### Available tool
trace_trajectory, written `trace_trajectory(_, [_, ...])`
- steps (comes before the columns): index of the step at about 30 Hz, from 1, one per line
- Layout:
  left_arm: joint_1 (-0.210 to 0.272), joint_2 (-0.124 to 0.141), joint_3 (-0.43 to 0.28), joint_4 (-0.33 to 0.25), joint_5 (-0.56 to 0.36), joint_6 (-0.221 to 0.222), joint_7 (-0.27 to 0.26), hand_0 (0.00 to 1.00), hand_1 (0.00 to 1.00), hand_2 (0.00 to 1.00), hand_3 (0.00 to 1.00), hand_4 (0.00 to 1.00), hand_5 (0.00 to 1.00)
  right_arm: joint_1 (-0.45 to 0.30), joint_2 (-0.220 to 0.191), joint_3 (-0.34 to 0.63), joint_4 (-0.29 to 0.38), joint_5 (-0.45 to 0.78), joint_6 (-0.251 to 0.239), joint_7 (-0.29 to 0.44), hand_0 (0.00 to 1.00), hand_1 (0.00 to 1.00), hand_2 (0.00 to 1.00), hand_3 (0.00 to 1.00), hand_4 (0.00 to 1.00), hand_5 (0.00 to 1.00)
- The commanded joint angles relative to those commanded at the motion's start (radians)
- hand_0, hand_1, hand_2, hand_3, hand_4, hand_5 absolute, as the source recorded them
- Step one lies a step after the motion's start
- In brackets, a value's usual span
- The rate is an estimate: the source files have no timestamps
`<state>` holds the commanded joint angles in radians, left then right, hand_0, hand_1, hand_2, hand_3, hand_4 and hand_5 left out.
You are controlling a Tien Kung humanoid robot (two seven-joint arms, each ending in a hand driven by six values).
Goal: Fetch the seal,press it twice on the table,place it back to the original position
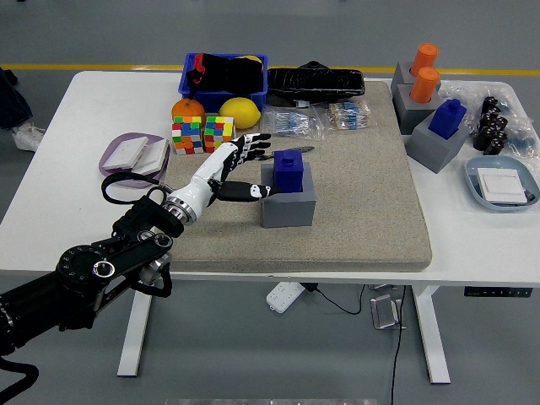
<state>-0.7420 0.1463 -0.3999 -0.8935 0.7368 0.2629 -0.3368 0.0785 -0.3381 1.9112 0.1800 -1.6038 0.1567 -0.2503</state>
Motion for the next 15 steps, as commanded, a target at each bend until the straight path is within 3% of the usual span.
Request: trace_trajectory(15, [-0.029, -0.043, 0.018, 0.035, 0.006, 0.012, 0.003, 0.891, 0.836, 0.794, 0.866, 0.900, 0.002, -0.003, 0.005, 0.000, 0.000, 0.006, 0.000, -0.003, 0.793, 0.733, 0.754, 0.690, 0.828, 0.513])
